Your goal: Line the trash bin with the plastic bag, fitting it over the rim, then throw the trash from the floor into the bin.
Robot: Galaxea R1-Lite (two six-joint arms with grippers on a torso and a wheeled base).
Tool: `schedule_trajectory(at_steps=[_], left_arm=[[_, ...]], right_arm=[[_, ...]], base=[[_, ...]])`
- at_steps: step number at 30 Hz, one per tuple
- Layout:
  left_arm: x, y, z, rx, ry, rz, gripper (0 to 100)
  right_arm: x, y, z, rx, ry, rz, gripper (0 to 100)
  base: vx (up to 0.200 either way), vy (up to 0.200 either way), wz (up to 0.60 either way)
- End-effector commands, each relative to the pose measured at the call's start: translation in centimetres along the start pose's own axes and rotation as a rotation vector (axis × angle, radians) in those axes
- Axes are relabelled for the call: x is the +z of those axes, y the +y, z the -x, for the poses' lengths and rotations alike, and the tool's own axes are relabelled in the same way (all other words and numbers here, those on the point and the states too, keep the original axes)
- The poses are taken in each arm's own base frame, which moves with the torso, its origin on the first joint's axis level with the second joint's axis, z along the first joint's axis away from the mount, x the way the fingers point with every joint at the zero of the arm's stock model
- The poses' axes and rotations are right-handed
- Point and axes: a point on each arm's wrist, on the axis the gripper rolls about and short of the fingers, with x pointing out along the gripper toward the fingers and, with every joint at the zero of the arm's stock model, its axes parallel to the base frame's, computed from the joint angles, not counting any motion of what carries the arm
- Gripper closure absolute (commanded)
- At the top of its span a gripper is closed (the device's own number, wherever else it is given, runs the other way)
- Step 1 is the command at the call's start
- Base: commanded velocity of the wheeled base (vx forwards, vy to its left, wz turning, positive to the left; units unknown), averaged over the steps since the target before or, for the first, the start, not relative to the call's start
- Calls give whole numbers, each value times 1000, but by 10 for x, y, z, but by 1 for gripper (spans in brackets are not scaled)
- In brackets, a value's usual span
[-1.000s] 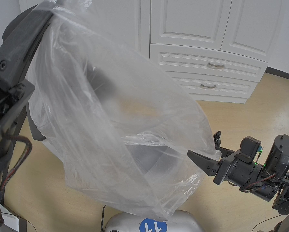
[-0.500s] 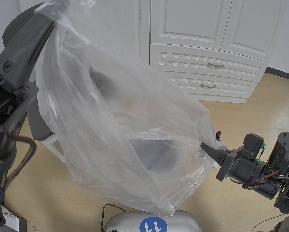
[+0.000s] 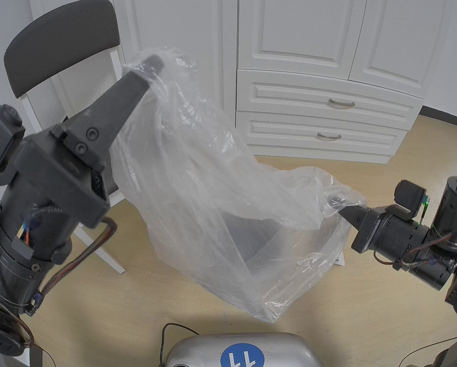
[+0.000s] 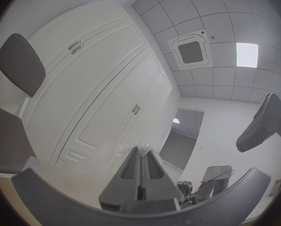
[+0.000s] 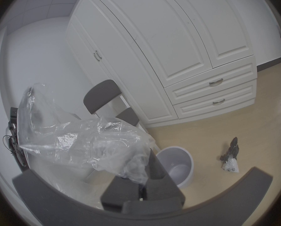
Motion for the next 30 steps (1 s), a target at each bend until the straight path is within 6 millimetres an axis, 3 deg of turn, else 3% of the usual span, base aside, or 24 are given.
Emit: schedule_trajectory(at_steps=[1, 6, 16, 26, 30], left_arm=[[-13, 15, -3, 54, 47, -24, 100], [-33, 33, -7, 116, 122, -41, 100], [-67, 71, -9, 239, 228, -80, 100], [-67, 93, -6, 310, 235, -117, 100], [-56, 105, -7, 332, 203, -163, 100]], right_arm=[[52, 4, -9, -35, -70, -3, 100], [85, 7, -1, -76, -69, -7, 100], [88, -3, 5, -90, -80, -5, 100], [83, 1, 11, -86, -69, 53, 100], [73, 8, 28, -72, -53, 154, 100]], base=[[0, 0, 0], [0, 0, 0], [0, 0, 0], [0, 0, 0], [0, 0, 0]])
